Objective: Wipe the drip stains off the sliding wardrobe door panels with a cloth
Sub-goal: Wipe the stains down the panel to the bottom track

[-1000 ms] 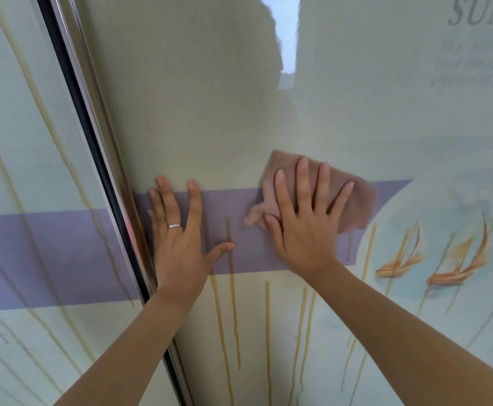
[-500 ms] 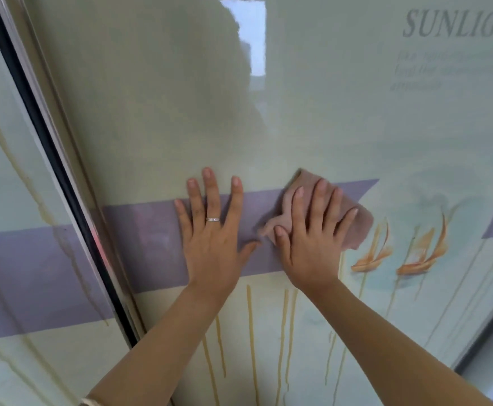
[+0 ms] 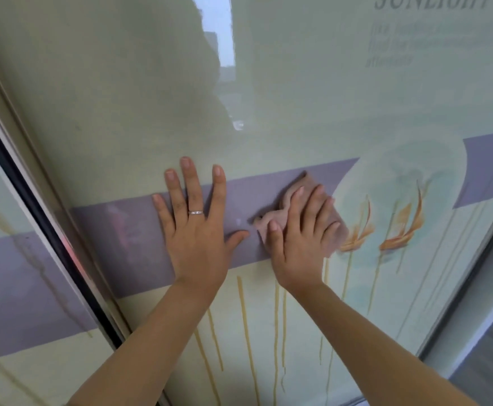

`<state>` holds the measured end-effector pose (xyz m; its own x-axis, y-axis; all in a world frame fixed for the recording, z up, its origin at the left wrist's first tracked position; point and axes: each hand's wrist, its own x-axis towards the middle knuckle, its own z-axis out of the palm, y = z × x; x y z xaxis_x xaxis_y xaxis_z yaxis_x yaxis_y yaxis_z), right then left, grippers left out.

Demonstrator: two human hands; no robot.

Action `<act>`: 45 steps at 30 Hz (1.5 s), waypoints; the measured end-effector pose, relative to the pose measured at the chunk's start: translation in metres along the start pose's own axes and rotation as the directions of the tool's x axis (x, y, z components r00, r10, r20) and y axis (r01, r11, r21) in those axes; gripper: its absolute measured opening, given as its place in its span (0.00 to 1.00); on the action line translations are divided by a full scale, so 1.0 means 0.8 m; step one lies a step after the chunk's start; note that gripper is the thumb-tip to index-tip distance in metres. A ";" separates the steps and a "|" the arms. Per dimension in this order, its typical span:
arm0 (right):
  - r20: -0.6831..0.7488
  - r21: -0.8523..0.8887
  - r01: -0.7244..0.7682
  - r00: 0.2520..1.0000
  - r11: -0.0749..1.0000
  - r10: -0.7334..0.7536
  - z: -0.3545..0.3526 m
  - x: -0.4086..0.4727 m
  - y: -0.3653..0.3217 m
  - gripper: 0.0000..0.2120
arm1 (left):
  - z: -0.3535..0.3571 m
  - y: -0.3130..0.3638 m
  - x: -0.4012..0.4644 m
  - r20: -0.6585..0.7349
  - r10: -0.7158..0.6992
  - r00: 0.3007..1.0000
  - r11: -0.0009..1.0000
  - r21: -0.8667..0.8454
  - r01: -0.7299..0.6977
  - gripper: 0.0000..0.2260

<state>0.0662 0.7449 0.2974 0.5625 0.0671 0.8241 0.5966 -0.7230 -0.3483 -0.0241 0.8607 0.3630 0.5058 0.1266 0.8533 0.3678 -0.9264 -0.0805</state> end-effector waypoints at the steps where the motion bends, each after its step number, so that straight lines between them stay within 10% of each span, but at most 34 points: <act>1: 0.000 0.008 -0.035 0.999 0.999 0.035 -0.003 0.006 0.011 0.31 | -0.001 0.000 -0.001 0.001 0.000 1.000 1.000 0.000 0.000 0.52; 6: -0.052 0.079 -0.495 0.865 0.865 0.499 -0.023 0.064 0.046 0.36 | 0.003 0.001 0.000 -0.005 -0.005 1.000 1.000 0.019 0.005 0.51; 12: -0.051 0.019 -0.016 0.999 1.000 0.017 0.000 0.016 0.024 0.29 | 0.001 0.007 -0.001 -0.007 -0.020 1.000 0.999 0.051 0.021 0.51; 19: -0.106 0.158 -0.413 0.896 0.897 0.431 -0.033 0.104 0.127 0.34 | 0.012 0.118 0.020 -0.013 0.074 0.997 0.997 0.007 -0.074 0.52; 26: -0.124 0.004 0.079 0.989 0.997 -0.077 -0.025 0.076 0.180 0.30 | 0.039 0.181 0.044 -0.007 -0.023 1.000 0.999 0.029 0.023 0.44; 31: -0.207 0.100 -0.402 0.887 0.910 0.414 -0.040 0.133 0.240 0.32 | 0.039 0.177 0.041 -0.018 -0.015 1.000 0.998 0.060 0.016 0.48; 38: -0.108 0.036 0.063 0.992 0.997 -0.059 -0.022 0.057 0.209 0.31 | 0.036 0.179 0.041 -0.005 -0.022 1.000 0.997 0.071 0.022 0.43; 43: -0.202 0.131 -0.416 0.878 0.900 0.435 -0.036 0.119 0.246 0.32 | 0.036 0.181 0.041 0.009 -0.035 0.999 0.997 0.074 0.034 0.43; 45: -0.191 0.120 -0.407 0.886 0.906 0.423 -0.039 0.116 0.223 0.33 | 0.036 0.181 0.041 0.013 -0.035 0.999 0.996 0.077 0.034 0.44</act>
<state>0.2070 0.6006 0.3259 0.6416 -0.3776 0.6677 0.3804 -0.5992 -0.7044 0.0680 0.7407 0.3643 0.5029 0.1640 0.8486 0.4436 -0.8916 -0.0906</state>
